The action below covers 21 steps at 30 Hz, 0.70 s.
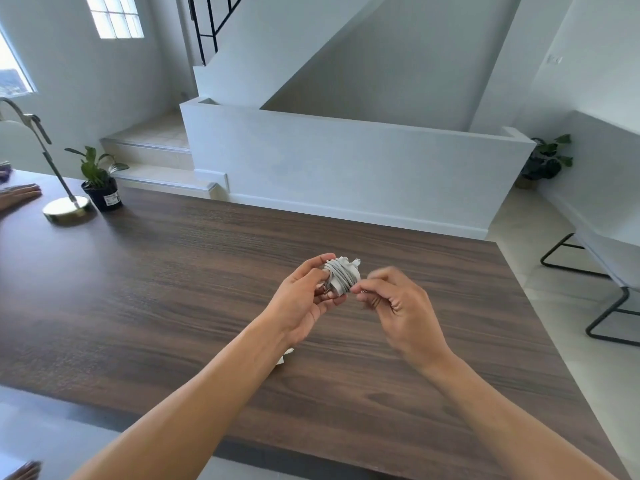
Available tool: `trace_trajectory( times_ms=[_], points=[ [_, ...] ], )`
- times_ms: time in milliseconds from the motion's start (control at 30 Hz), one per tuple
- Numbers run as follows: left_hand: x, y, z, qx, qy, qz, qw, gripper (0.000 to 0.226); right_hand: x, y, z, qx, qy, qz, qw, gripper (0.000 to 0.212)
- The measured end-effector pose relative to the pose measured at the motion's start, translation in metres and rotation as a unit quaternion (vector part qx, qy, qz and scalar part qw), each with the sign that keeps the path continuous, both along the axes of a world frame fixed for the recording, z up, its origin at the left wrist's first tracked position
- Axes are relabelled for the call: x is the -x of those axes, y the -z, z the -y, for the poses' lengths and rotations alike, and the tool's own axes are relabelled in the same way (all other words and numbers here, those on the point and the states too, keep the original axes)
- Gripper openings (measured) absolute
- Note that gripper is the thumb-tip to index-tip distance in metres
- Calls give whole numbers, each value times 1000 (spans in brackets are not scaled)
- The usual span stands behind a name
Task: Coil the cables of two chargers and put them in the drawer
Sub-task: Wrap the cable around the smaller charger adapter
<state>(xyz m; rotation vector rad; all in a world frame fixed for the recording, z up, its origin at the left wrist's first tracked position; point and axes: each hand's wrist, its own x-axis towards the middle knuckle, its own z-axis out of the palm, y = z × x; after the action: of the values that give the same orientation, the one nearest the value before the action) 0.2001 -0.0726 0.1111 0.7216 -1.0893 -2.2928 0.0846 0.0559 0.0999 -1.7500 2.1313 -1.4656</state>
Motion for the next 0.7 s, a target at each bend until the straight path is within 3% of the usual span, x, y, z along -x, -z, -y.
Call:
trace_trajectory(
  times_ms=[67, 300, 433, 700],
  points=[
    [2, 3, -4, 0, 7, 2, 1000, 26, -3, 0, 5, 26, 25, 1, 999, 16],
    [9, 5, -5, 5, -8, 12, 1000, 24, -4, -4, 21, 71, 86, 139, 984, 23],
    [14, 4, -5, 12, -35, 6, 999, 25, -4, 2, 29, 106, 121, 109, 981, 11],
    [17, 10, -8, 18, -78, 9, 997, 25, -7, 17, 35, 105, 123, 4, 987, 19]
  ],
)
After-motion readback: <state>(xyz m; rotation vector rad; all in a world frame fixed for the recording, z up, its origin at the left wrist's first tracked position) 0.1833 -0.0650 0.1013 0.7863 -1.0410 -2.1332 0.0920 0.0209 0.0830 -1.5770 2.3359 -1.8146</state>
